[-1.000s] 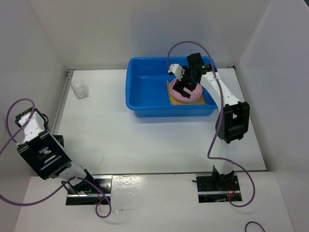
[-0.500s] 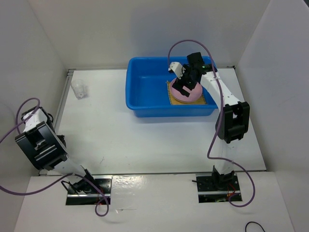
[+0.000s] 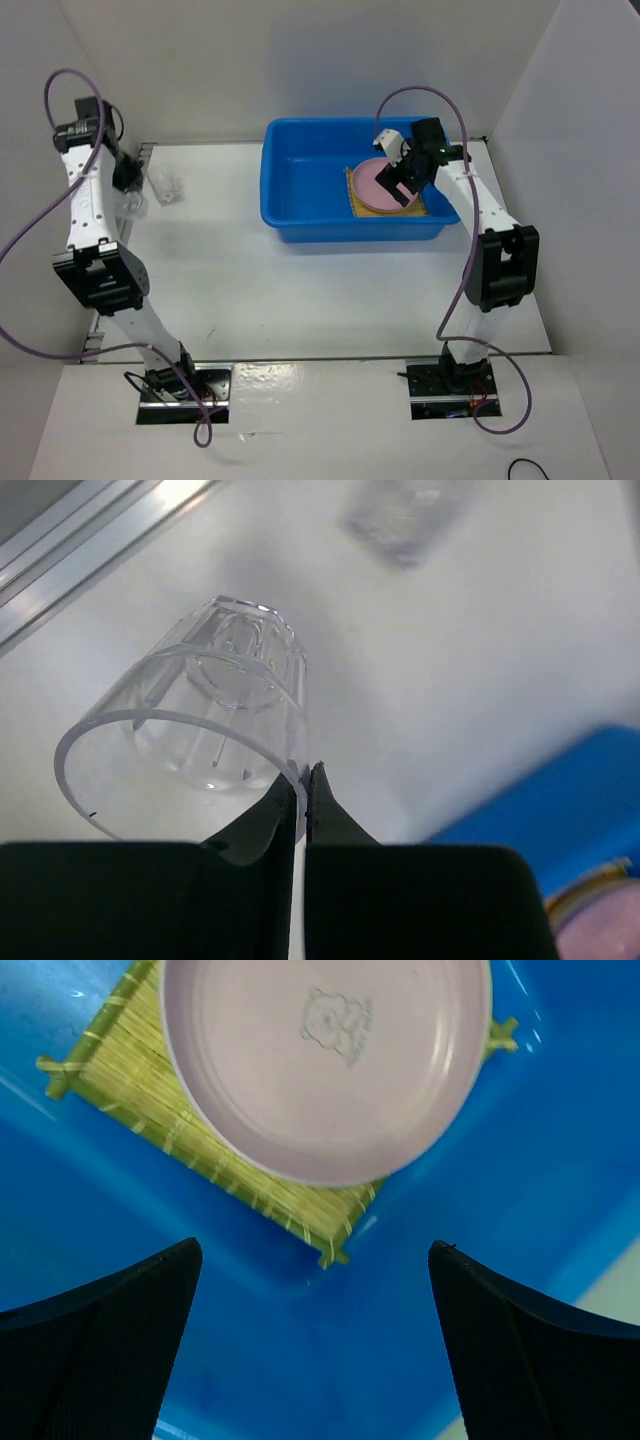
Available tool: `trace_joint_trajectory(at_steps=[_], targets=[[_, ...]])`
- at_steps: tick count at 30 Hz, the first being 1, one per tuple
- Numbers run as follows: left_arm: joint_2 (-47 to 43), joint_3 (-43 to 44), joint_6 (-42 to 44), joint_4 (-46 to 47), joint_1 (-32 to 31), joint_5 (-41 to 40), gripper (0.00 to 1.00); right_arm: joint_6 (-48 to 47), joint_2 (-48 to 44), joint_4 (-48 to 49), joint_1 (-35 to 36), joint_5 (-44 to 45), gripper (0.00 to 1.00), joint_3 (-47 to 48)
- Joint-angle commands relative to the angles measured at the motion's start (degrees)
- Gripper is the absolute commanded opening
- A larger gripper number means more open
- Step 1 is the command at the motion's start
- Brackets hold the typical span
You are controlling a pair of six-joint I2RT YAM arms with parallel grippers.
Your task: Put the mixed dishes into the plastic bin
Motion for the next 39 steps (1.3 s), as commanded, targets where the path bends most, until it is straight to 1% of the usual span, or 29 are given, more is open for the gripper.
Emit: trace_joint_trajectory(at_steps=[1, 2, 3, 4, 5, 7, 8, 10, 11, 12, 13, 14, 16, 19, 21, 22, 24, 32, 34, 38, 39], targets=[[5.52, 15.94, 7.46, 0.88, -6.12, 9.63, 0.0, 4.35, -7.46, 5.65, -0.57, 2.57, 0.98, -3.26], [11.37, 22.34, 8.42, -2.44, -10.49, 10.6, 0.0, 4.36, -8.35, 6.52, -0.57, 3.36, 0.98, -5.27], [15.08, 37.72, 11.22, -4.38, -12.8, 10.61, 0.0, 4.36, -9.14, 6.53, -1.27, 3.37, 0.98, -6.25], [19.38, 42.49, 12.81, -4.4, -15.0, 13.14, 0.0, 5.14, -10.71, 7.14, -1.27, 3.89, 0.98, -7.91], [21.25, 46.71, 12.83, -4.4, -18.41, 14.99, 0.0, 6.02, -11.51, 7.15, -2.49, 3.89, 0.98, -8.62], [25.29, 53.74, 13.35, -4.4, -21.07, 16.67, 0.0, 6.99, -13.79, 7.67, -3.64, 3.28, 0.98, -9.94], [26.36, 55.44, 13.35, -3.88, -22.48, 16.68, 0.0, 7.69, -14.59, 7.67, -3.65, 3.28, 0.98, -11.25], [28.99, 58.69, 15.8, -2.92, -26.52, 16.85, 0.0, 8.31, -16.08, 7.67, -5.84, 2.76, 0.98, -12.58], [29.88, 62.19, 16.77, -1.26, -28.01, 16.85, 0.0, 8.32, -17.13, 7.67, -6.45, 2.75, 0.98, -13.72], [30.58, 63.53, 18.0, -0.02, -30.64, 19.12, 0.0, 8.84, -17.14, 7.67, -7.59, 2.75, 0.98, -14.25], [31.89, 64.32, 19.93, 2.17, -31.97, 19.75, 0.0, 8.84, -17.93, 7.67, -7.6, 2.75, 0.98, -14.78], [32.43, 64.33, 20.55, 3.06, -34.07, 21.76, 0.0, 8.84, -18.54, 7.67, -8.47, 2.75, 0.98, -15.56], [34.53, 64.33, 20.56, 3.59, -35.75, 22.48, 0.0, 8.84, -19.07, 7.67, -9.18, 2.75, 0.98, -16.09], [36.56, 60.04, 21.7, 3.59, -39.62, 23.09, 0.0, 8.84, -19.61, 7.67, -9.8, 2.75, 0.98, -16.63], [38.14, 57.49, 21.7, 2.54, -41.73, 21.96, 0.0, 8.84, -19.61, 7.67, -9.8, 2.75, 0.98, -16.63], [38.76, 54.95, 21.7, 1.84, -41.74, 21.95, 0.0, 8.84, -19.61, 7.67, -9.8, 2.05, 0.98, -17.15], [40.6, 53.53, 21.7, 1.31, -43.4, 21.42, 0.0, 8.84, -19.61, 7.67, -9.8, 1.52, 0.98, -17.15], [45.7, 50.45, 21.7, 0.78, -46.13, 22.56, 0.0, 8.32, -19.08, 7.15, -9.8, 0.99, 0.98, -17.15], [46.75, 50.44, 21.09, -0.35, -46.13, 24.23, 0.02, 7.79, -18.55, 7.15, -9.8, 0.46, 0.98, -17.15], [47.29, 51.05, 21.09, -1.68, -46.13, 23.63, 0.11, 7.79, -18.02, 6.53, -9.8, -1.2, 0.98, -16.63], [47.29, 51.06, 21.09, -1.68, -46.13, 23.62, 0.16, 7.79, -18.02, 6.53, -9.8, -1.2, 0.98, -16.63]])
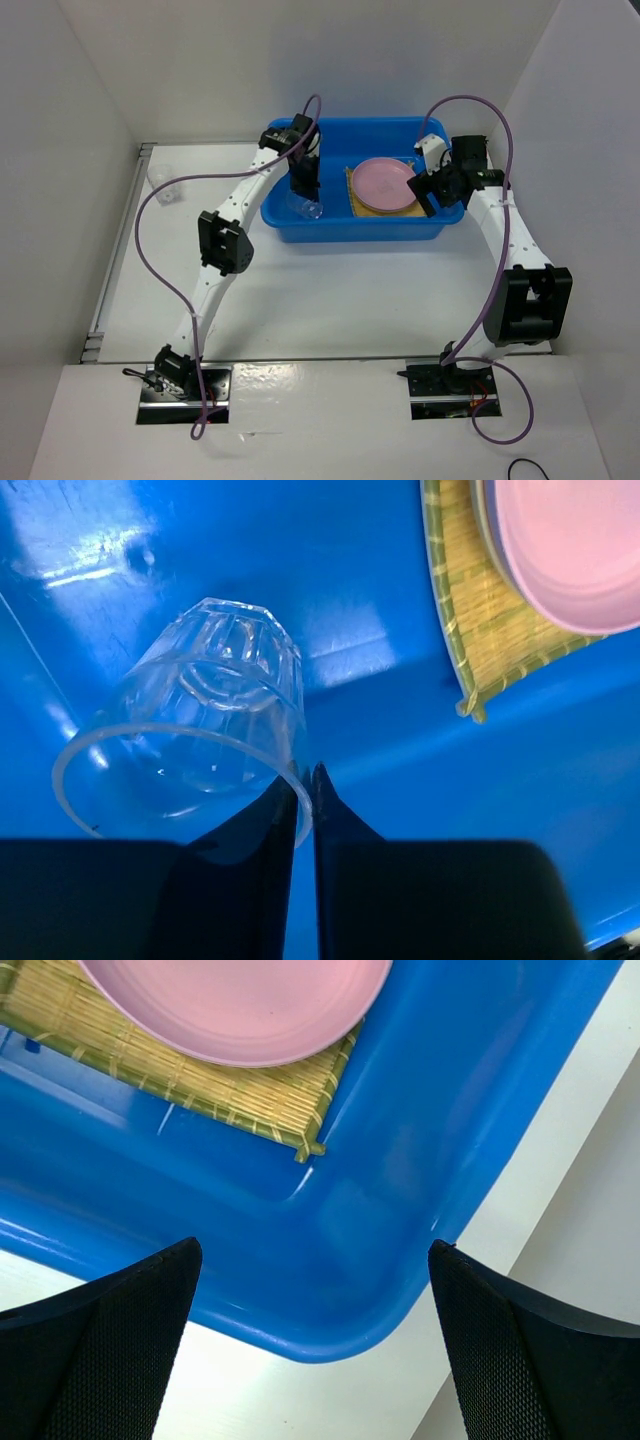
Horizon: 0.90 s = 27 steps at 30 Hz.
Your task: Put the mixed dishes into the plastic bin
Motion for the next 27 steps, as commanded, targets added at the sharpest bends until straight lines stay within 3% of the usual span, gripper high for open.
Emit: trace_joint_trajectory(at_steps=[1, 4, 5, 7, 11, 16, 21, 24, 27], targets=[[-0.38, 1.79, 0.59, -1.83, -0.12, 0.93, 0.23, -0.06, -0.78, 0.57, -0.2, -2.56, 0.98, 0.31], [-1.78, 4.07, 0.06, -1.83, -0.12, 0.33, 0.59, -0.06, 0.45, 0.56, -0.2, -3.88, 0.98, 2.68], [-2.57, 5.13, 0.06, -1.83, -0.12, -0.9, 0.83, 0.46, 0.45, 0.56, -0.2, -4.49, 0.98, 3.99], [-4.07, 9.24, -0.72, -1.83, 0.4, -3.01, 1.0, 0.47, 1.59, 0.56, -0.2, -5.19, 0.98, 6.45], [-6.97, 15.93, -3.36, -0.51, 3.73, -5.38, 1.0, 0.47, 2.82, 0.56, -0.2, -7.48, 0.98, 10.67], [-11.28, 17.89, -9.67, -3.83, 11.28, -18.74, 1.0, 0.47, 4.93, 0.03, 3.13, -8.72, 0.98, 17.43], [-9.63, 13.14, -10.4, -4.47, 22.71, -18.58, 1.0, -0.05, 7.39, -2.95, 5.41, -13.19, 0.98, 20.79], [-3.65, 16.55, -8.12, -2.28, 30.78, -10.87, 1.0, -1.2, 7.4, -4.27, 6.82, -13.81, 0.98, 20.79], [0.14, 19.21, -7.07, -0.43, 34.32, -10.14, 1.0, -2.78, 7.4, -5.5, 7.44, -13.81, 0.98, 19.39]])
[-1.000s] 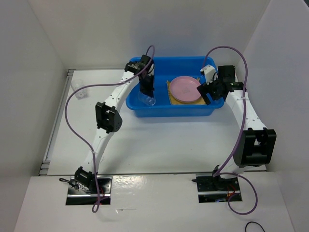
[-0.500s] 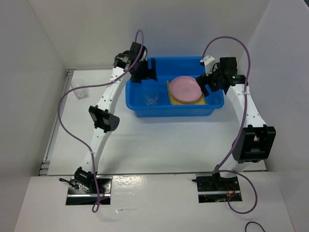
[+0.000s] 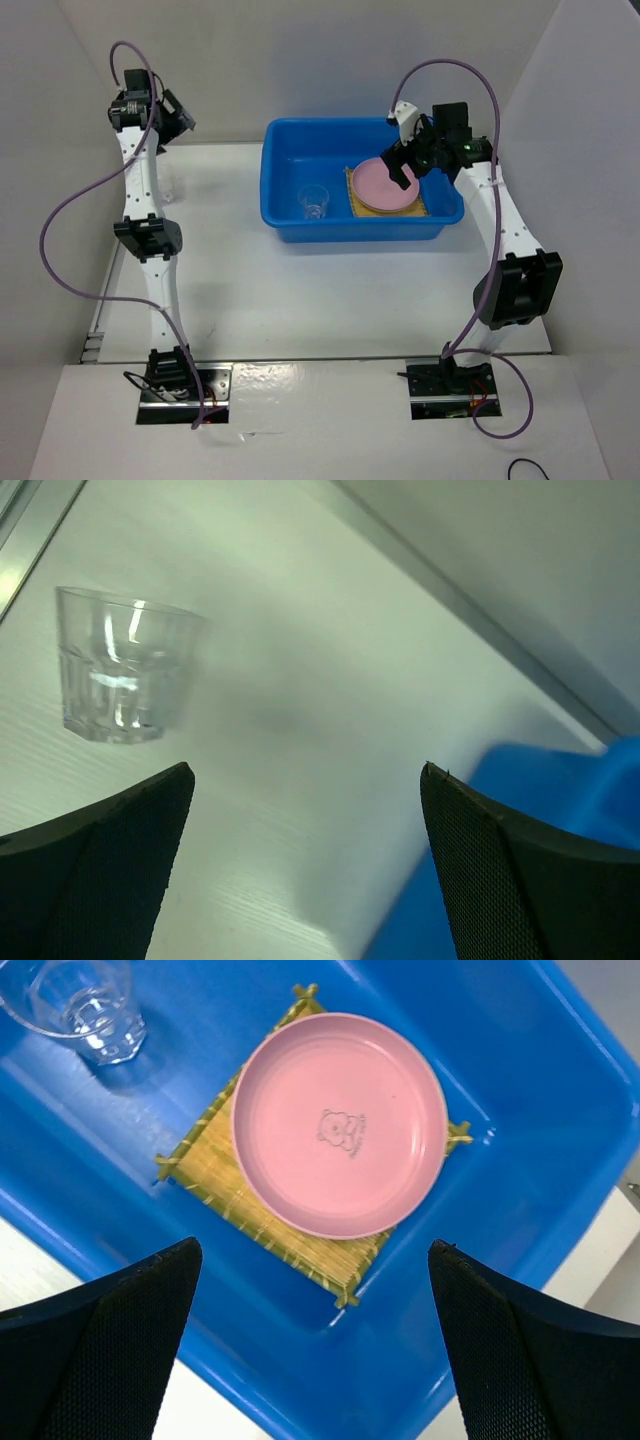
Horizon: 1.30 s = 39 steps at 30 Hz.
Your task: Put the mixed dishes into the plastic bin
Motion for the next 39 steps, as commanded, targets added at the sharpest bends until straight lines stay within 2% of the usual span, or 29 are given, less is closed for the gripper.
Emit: trace_joint_trajectory(at_steps=[1, 10, 15, 27, 39], targets=[[5.43, 1.58, 1.5, 1.3, 1.08, 3.19, 1.0, -1.93, 0.27, -2.73, 0.69, -1.75, 0.98, 0.76], [10.62, 2.81, 2.65, 1.39, 8.02, 3.89, 1.0, -1.4, -1.4, -2.73, 0.69, -0.43, 0.98, -6.44], [11.93, 2.81, 3.88, 2.44, 9.96, 3.9, 1.0, -1.93, -1.41, -2.73, 0.69, 0.62, 0.98, -6.97], [16.42, 2.2, 4.41, 8.95, 12.16, 12.5, 1.0, -3.07, 1.5, -3.78, 0.17, 2.29, 0.98, -5.92], [19.85, 2.2, 5.55, 9.13, 12.77, 13.29, 1.0, -4.22, 4.31, -4.84, -1.6, 3.88, 0.98, -5.39]])
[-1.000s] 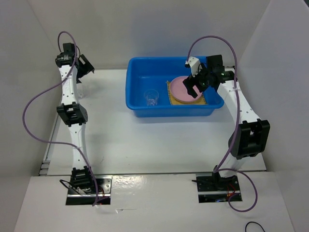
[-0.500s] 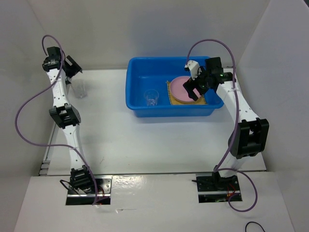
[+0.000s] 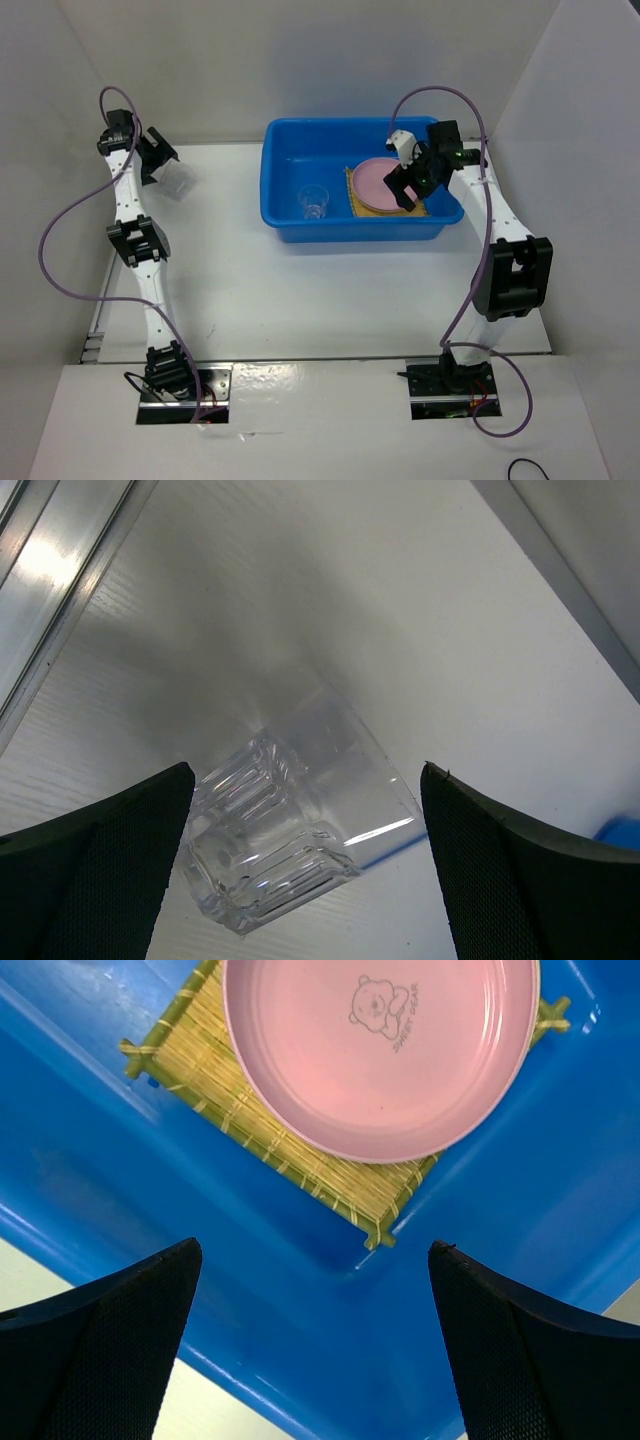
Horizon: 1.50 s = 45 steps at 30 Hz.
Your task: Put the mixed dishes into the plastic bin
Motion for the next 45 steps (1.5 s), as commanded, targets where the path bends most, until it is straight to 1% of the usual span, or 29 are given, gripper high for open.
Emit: trace_joint_trajectory(at_steps=[1, 7, 11, 14, 16, 19, 23, 24, 25, 26, 27, 28, 30, 32, 33, 35, 36, 37, 38, 39, 41, 42, 43, 44, 45], targets=[[1.69, 1.17, 1.79, 0.73, 0.45, 2.3, 1.0, -0.57, 1.08, -0.82, -0.35, 0.68, 0.98, 1.49], [2.83, 1.79, 3.55, -1.19, -0.17, 2.14, 1.0, -0.57, 2.22, -0.82, -0.35, 2.0, 0.98, 2.64], [2.83, 1.79, 4.26, -3.3, -0.7, 0.73, 0.91, -0.57, 2.74, -0.29, -0.88, 2.62, 0.98, 2.64], [1.52, 1.79, 4.26, -3.92, -1.22, 0.03, 0.8, -0.57, 2.75, -0.29, -0.88, 2.1, 0.98, 3.16], [0.91, 1.79, 4.26, -4.45, -1.74, 0.02, 0.7, -0.57, 3.27, -0.29, -0.88, 1.22, 0.98, 3.69], [-0.15, 1.79, 4.26, -5.76, -2.28, 0.02, 0.63, -0.04, 3.88, -0.29, -0.88, -0.54, 0.98, 4.31], [-0.68, 1.17, 4.26, -6.91, -4.64, 0.02, 0.5, -0.04, 4.41, -0.29, 0.26, -1.07, 0.98, 5.36], [-0.68, 0.65, 4.26, -6.91, -5.43, 0.02, 0.41, -0.04, 4.42, -0.29, 0.27, -1.86, 0.98, 5.36], [-1.29, 0.64, 4.26, -7.44, -5.44, 0.02, 0.34, -0.04, 4.42, -0.29, 0.79, -1.86, 0.98, 5.36], [-1.3, 0.64, 4.26, -7.44, -5.96, 0.02, 0.28, -0.65, 4.42, -0.81, 0.79, -2.39, 0.98, 5.88], [-1.82, 0.12, 4.26, -7.44, -5.97, 0.02, 0.25, -0.65, 4.42, -0.82, 0.79, -3.44, 0.98, 5.89], [-1.82, 0.12, 4.26, -8.05, -6.58, 0.02, 0.17, -0.65, 5.03, -1.51, 1.32, -4.4, 0.98, 6.85], [-2.61, 0.12, 4.26, -8.06, -6.58, 0.02, 0.16, -2.32, 6.52, -4.58, 1.32, -8.6, 0.98, 8.52], [-4.1, -0.41, 4.26, -8.06, -7.29, 0.02, 0.13, -3.02, 8.19, -7.13, 2.72, -11.52, 0.98, 12.12], [-4.8, -0.41, 4.26, -8.06, -7.98, 0.02, 0.13, -3.03, 10.2, -9.49, 2.73, -13.01, 0.98, 13.61], [-5.51, -1.03, 4.26, -8.67, -8.69, 0.02, 0.13, -3.03, 12.75, -12.4, 3.34, -18.89, 0.98, 19.31], [-6.12, -1.03, 3.56, -9.45, -8.69, -0.58, 0.13, -3.03, 15.81, -15.55, 4.04, -21.09, 0.98, 24.3], [-6.13, -0.16, 3.55, -10.16, -9.22, -1.55, 0.14, -2.51, 17.41, -17.15, 4.65, -25.64, 0.98, 27.13], [-7.7, 0.81, 2.51, -10.17, -9.22, -2.34, 0.18, -2.5, 18.99, -18.47, 4.66, -27.68, 0.98, 29.86], [-8.32, 1.6, 1.98, -10.86, -9.74, -3.04, 0.24, -0.85, 22.23, -20.4, 5.36, -31.45, 0.98, 35.1], [-10.51, 1.61, 0.83, -11.39, -9.75, -5.93, 0.33, 0.31, 25.23, -21.03, 6.58, -35.6, 0.98, 39.44], [-13.05, 1.61, -0.48, -11.4, -9.75, -7.08, 0.4, 1.18, 27.77, -21.03, 7.29, -36.92, 0.98, 42.94], [-14.47, 1.61, -1.01, -11.4, -9.75, -8.05, 0.51, 1.19, 29.1, -21.03, 8.34, -37.72, 0.98, 44.98], [-17.09, 1.61, -1.02, -11.4, -9.75, -10.24, 0.59, 1.19, 30.51, -21.03, 10.87, -38.42, 0.98, 47.26], [-18.42, 1.61, -1.8, -11.4, -9.75, -11.56, 0.69, 1.19, 33.65, -21.64, 12.12, -38.43, 0.98, 52.59]])
